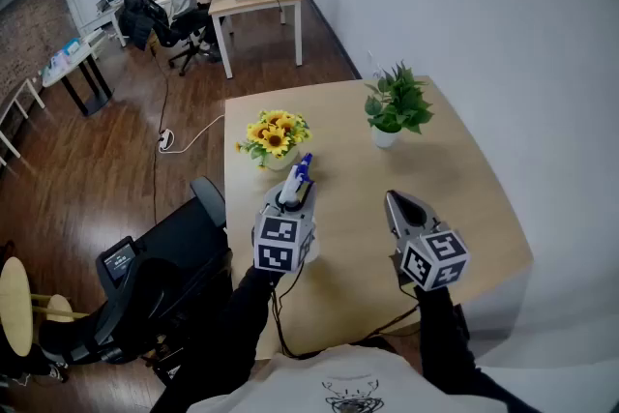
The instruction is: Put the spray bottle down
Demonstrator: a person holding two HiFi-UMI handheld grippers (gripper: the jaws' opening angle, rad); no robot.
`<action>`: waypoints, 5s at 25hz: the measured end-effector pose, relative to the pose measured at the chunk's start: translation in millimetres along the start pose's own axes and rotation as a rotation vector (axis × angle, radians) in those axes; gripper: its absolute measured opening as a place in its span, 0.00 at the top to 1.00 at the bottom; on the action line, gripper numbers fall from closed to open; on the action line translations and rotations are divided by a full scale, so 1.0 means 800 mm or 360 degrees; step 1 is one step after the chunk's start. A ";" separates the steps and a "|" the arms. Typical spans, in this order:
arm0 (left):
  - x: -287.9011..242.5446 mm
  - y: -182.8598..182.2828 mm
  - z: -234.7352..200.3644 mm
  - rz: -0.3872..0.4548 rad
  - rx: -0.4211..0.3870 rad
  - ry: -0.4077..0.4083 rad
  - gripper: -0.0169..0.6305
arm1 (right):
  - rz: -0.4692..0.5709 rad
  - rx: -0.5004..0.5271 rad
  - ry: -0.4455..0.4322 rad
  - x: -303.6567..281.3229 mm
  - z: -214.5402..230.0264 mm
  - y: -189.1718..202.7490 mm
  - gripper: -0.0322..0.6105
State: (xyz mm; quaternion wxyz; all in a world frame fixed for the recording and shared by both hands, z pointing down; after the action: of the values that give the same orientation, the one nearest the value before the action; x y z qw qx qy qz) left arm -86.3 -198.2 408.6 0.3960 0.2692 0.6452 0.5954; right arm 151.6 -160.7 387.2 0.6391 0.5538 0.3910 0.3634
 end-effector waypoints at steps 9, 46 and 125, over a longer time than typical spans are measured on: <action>-0.060 -0.005 -0.029 0.0158 -0.0148 -0.0064 0.82 | -0.0032 0.0000 0.0012 0.001 0.001 0.009 0.98; -0.117 0.040 -0.026 0.0094 -0.0227 -0.0145 0.81 | -0.0126 0.0011 0.0057 0.001 0.013 0.027 0.98; 0.069 0.065 0.106 -0.0193 0.0151 0.0424 0.99 | 0.0025 -0.0031 -0.0080 0.013 -0.032 0.018 0.98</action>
State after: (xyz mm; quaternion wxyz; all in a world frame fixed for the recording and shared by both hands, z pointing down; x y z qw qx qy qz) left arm -52.5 -98.4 450.6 0.3290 0.1668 0.7344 0.5697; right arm 132.7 -139.2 398.6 0.6511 0.5595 0.3669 0.3583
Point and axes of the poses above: the fingertips, and each gripper's own axes: x backward along the fingers, z to its right, y out of its underside, the point moved 9 cm from there along x, backward along the fingers, and after that the axes turned 6 degrees about y, right-handed, at the moved point
